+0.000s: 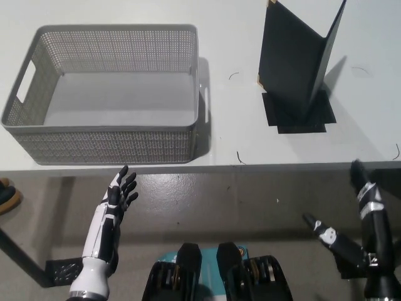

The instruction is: A notebook is kept standing on the table on the right hand side and a container is kept on the left hand side and the robot uses its right hand to grab the notebook and places it in the container

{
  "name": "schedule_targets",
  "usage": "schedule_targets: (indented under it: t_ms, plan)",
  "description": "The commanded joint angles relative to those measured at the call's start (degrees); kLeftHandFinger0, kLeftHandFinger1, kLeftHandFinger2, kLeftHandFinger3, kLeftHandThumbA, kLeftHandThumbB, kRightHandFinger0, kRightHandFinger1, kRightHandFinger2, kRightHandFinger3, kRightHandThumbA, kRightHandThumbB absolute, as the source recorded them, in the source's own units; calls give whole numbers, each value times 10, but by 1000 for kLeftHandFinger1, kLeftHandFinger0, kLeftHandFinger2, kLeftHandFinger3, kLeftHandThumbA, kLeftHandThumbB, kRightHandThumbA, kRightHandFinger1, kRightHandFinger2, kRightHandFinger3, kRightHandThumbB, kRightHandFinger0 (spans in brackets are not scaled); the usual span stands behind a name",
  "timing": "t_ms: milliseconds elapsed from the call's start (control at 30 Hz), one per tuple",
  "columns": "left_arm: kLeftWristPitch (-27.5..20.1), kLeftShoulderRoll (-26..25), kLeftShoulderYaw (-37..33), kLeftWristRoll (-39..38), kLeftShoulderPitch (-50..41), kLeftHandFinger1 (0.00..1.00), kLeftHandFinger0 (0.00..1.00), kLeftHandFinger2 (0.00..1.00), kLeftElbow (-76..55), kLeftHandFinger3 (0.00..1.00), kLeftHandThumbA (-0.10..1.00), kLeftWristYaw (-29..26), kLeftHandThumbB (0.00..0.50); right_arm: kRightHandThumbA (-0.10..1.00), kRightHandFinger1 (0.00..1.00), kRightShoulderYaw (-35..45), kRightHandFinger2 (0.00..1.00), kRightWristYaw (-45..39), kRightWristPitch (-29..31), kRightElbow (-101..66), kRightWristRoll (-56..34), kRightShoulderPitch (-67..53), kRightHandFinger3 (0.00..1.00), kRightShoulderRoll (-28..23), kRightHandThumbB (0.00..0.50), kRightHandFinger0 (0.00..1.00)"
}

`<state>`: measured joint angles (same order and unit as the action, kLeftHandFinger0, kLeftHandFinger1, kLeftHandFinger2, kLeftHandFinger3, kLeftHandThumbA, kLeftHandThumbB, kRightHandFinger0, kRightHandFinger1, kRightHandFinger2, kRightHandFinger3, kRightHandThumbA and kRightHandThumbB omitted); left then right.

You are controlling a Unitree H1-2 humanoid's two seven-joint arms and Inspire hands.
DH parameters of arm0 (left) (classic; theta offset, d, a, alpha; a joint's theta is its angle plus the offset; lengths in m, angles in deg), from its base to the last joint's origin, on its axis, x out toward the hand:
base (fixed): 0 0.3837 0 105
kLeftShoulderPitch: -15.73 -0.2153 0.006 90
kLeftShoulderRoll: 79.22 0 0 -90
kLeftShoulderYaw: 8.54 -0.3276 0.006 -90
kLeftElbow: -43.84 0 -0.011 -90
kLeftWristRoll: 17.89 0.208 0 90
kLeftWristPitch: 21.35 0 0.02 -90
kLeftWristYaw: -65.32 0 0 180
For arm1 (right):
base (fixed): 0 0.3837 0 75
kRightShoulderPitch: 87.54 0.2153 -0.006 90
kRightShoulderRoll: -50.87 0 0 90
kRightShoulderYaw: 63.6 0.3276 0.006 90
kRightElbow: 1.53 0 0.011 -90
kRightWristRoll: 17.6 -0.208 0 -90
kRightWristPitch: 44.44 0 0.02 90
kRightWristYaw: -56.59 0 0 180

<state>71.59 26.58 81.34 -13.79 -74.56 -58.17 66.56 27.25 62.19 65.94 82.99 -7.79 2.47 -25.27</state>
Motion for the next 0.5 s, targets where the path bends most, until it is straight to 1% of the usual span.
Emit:
schedule_targets:
  t_ms: [0,100,300,400,467]
  plan:
    - [-8,2,-4,13,-4,1000,1000,1000,-21,1000,1000,-10,500,1000,1000,12,1000,40,12,-56,74,40,1000,19,500,1000]
    - [-13,1,-5,12,-8,1000,1000,1000,-21,1000,1000,-8,500,1000,1000,19,1000,40,-25,-61,84,82,1000,24,500,1000]
    - [-14,0,-4,12,-15,1000,1000,1000,-23,1000,1000,-7,500,1000,1000,30,1000,45,-70,-44,80,152,1000,36,500,1000]
    - [-18,2,-4,10,-17,1000,1000,1000,-21,1000,1000,-7,500,1000,1000,38,1000,46,-91,-21,77,189,1000,30,500,1000]
    - [-19,2,-5,13,-20,1000,1000,1000,-21,1000,1000,-9,500,1000,1000,43,1000,42,-98,-4,61,207,1000,25,491,1000]
